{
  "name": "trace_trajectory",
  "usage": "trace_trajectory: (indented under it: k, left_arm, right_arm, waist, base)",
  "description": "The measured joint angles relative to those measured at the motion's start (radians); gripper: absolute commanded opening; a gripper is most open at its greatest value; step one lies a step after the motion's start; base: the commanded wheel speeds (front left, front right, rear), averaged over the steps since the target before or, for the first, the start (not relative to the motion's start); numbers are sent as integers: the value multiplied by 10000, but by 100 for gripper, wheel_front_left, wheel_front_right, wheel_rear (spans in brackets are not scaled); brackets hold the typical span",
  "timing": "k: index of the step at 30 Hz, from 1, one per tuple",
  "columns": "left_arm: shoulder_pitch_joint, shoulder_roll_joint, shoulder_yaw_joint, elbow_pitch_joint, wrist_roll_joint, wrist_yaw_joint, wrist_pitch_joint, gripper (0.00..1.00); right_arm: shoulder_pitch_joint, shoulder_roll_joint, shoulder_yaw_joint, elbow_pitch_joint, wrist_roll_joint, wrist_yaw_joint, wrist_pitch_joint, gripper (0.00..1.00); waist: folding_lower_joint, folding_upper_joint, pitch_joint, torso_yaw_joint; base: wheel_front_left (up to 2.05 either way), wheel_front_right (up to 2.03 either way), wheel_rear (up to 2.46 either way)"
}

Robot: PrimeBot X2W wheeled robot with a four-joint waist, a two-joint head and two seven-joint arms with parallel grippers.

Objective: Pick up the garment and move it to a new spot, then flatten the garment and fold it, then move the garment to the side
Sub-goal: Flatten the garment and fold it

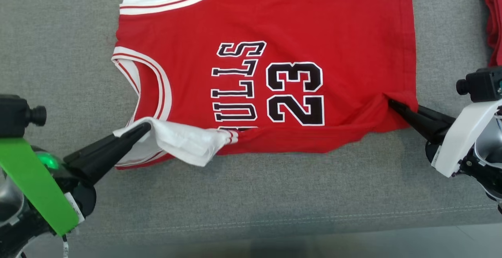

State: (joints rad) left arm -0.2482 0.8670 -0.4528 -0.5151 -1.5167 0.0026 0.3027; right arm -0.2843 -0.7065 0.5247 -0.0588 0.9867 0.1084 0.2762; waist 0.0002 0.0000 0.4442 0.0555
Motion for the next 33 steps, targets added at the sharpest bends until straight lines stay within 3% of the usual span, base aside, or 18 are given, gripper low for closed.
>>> trace_trajectory:
  k: [8, 18, 29, 30, 31, 32, 33]
  left_arm:
    - [-1388, -40, -196, 922, -385, 508, 1143, 0]
    - [-2594, -54, -382, 1835, -380, 771, 2084, 0]
    - [-3608, -683, -828, 3049, -244, 861, 2602, 0]
    - [-3706, -688, -859, 3202, -155, 884, 2604, 0]
    - [-3790, -704, -861, 3356, -115, 945, 2598, 28]
    - [-3976, -706, -928, 3657, 157, 945, 2596, 100]
    - [-4060, -704, -986, 3804, 418, 947, 2596, 100]
  right_arm:
    - [-618, 385, 263, 247, 82, 10, 500, 0]
    - [-1492, 489, 261, 374, 56, 56, 639, 0]
    - [-2043, 708, 623, 681, -153, 58, 1030, 0]
    - [-2064, 711, 635, 721, -226, 58, 1030, 10]
    - [-2105, 738, 629, 757, -314, 58, 1016, 100]
    - [-2258, 838, 587, 828, -464, 54, 892, 100]
    - [-2341, 899, 548, 876, -545, 46, 809, 100]
  waist:
    - [0, 0, 560, -347]
    - [-1, 0, 706, -820]
    - [-1, 0, 938, -878]
    - [-1, 0, 946, -884]
    - [-1, 0, 953, -891]
    - [-1, 0, 965, -906]
    - [-1, 0, 968, -913]
  base:
    - [0, 0, 0]
    - [0, 0, 0]
    - [0, 0, 0]
    - [0, 0, 0]
    - [0, 0, 0]
    - [0, 0, 0]
    - [0, 0, 0]
